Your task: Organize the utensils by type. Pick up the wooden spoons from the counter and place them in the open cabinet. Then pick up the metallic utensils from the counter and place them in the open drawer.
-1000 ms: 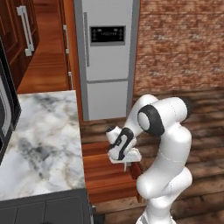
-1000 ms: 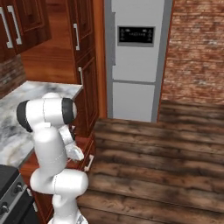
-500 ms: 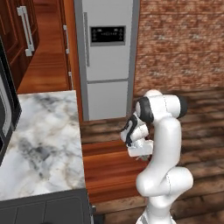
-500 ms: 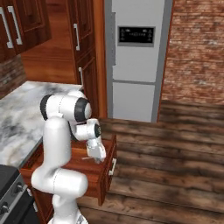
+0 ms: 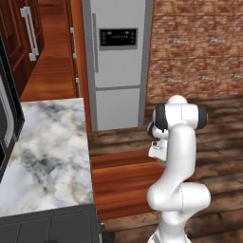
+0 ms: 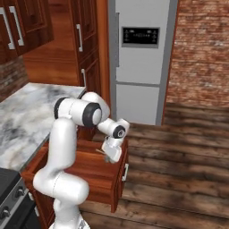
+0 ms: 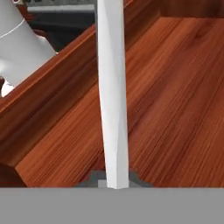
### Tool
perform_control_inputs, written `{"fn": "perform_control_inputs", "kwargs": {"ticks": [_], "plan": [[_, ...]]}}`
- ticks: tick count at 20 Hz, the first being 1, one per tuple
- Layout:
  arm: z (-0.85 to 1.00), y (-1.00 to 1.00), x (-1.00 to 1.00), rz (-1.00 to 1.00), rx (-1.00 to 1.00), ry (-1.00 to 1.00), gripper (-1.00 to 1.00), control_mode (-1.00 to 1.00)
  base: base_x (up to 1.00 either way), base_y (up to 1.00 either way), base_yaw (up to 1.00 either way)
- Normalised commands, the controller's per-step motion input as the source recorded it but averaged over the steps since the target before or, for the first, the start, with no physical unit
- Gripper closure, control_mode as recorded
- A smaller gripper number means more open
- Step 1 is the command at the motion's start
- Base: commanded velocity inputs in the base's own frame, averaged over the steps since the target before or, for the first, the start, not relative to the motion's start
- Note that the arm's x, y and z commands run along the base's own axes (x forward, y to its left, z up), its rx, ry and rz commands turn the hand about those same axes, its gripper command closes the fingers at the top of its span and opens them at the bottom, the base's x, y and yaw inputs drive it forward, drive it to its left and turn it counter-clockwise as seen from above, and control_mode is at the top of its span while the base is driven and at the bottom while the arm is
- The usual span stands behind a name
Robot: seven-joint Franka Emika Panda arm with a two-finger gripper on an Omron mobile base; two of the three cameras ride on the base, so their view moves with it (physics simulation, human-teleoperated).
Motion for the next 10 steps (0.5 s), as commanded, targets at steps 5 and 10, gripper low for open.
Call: {"fn": "perform_control_inputs", "kwargs": {"ticks": [5,10], "plan": [[-0.01,0.04,-1.00,-0.25,0.07,-0.76,1.00,-1.00,0.00,0.00,0.00],[0.00,0.49,-1.00,-0.23,-0.14,-0.91,1.00,-1.00,0.00,0.00,0.00]]}}
